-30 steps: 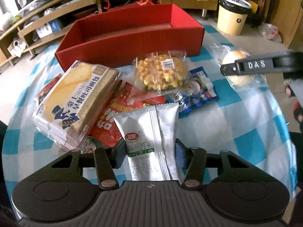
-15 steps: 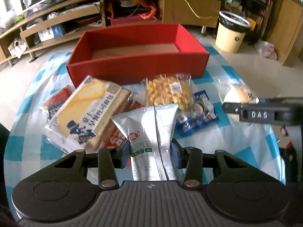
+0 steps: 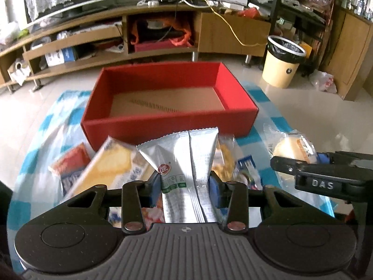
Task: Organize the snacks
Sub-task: 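Carry the sachet and bun into the red box and open both tools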
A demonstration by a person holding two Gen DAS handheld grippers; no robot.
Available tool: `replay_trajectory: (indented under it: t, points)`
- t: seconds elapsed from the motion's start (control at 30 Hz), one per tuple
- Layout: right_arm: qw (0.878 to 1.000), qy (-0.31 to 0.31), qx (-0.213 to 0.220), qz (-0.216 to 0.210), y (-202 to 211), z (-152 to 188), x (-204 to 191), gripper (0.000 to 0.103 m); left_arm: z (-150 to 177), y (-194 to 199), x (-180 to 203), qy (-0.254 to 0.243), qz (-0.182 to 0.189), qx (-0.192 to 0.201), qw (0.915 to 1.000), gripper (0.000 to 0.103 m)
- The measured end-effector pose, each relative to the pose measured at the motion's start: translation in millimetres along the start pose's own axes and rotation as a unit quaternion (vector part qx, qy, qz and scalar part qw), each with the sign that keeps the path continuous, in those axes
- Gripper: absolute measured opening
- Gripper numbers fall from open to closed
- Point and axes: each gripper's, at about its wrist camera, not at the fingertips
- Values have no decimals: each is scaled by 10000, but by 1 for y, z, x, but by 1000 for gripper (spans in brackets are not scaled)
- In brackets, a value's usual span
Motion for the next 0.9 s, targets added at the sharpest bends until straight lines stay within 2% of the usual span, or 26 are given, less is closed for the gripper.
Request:
replay_trajectory:
  t: [0.2, 0.4, 0.63, 0.9]
  points:
    - [9995, 37, 304, -87, 7, -33, -6, 54, -27, 0, -1, 51, 56, 247, 9997, 49]
    - [9984, 239, 509, 0, -1, -74, -14, 54, -62, -13, 2, 41, 5, 470, 9989, 49]
    - [9982, 346, 484, 12, -34, -109, -19, 54, -97, -39, -3, 112, -133, 670, 9976, 49]
    - [9986, 424, 328, 49, -82, -131, -18, 54, -119, -75, -16, 271, -234, 606, 9975, 50]
Point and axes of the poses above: each gripper's, at about its wrist camera, not at the fingertips, and y roughly against the way its jaws point, x to its right, z to its underside, and after that the axes turned 14 degrees about y, right-handed
